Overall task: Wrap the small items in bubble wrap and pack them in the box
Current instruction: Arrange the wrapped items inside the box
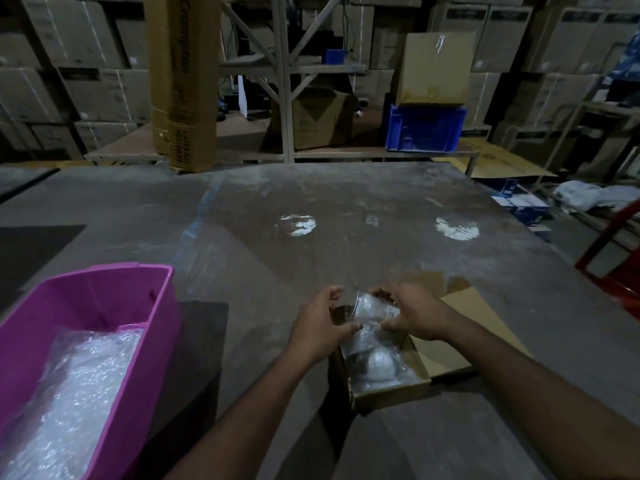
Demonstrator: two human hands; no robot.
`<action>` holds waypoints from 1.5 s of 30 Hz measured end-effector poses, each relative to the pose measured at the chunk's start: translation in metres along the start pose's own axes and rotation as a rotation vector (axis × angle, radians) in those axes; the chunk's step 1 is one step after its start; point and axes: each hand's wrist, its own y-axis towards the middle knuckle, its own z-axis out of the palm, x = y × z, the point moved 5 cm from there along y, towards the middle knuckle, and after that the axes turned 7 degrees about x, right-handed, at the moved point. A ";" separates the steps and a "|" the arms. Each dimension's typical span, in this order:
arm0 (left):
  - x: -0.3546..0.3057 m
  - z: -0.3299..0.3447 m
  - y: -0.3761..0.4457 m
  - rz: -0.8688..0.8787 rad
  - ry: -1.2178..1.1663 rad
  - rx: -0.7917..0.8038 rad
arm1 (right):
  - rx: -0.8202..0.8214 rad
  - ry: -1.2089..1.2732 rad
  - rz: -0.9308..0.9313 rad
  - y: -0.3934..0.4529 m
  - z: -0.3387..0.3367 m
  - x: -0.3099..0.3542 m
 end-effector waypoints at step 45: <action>0.004 0.020 -0.016 0.111 0.590 -0.073 | 0.240 -0.240 0.025 0.042 0.049 -0.024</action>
